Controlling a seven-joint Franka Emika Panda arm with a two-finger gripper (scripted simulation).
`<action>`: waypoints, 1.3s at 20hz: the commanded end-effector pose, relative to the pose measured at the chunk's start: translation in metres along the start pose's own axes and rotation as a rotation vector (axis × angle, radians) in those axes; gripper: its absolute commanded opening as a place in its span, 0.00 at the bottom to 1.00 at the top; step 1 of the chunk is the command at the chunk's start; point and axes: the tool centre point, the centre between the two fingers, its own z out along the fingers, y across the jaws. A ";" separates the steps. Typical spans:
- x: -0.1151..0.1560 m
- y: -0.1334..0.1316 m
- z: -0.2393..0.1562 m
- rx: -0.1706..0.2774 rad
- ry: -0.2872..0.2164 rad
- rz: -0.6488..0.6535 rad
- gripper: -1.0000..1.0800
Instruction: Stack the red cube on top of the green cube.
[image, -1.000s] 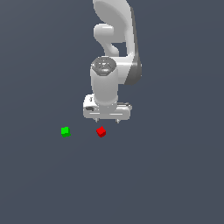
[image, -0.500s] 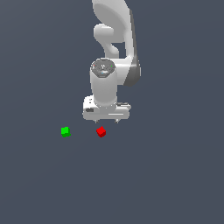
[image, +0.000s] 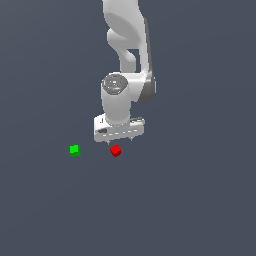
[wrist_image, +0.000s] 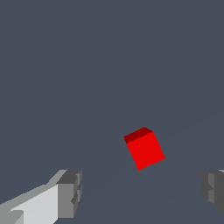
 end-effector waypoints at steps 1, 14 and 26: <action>-0.002 0.003 0.008 -0.001 0.002 -0.063 0.96; -0.007 0.020 0.044 -0.004 0.014 -0.350 0.96; -0.007 0.026 0.055 -0.006 0.017 -0.437 0.96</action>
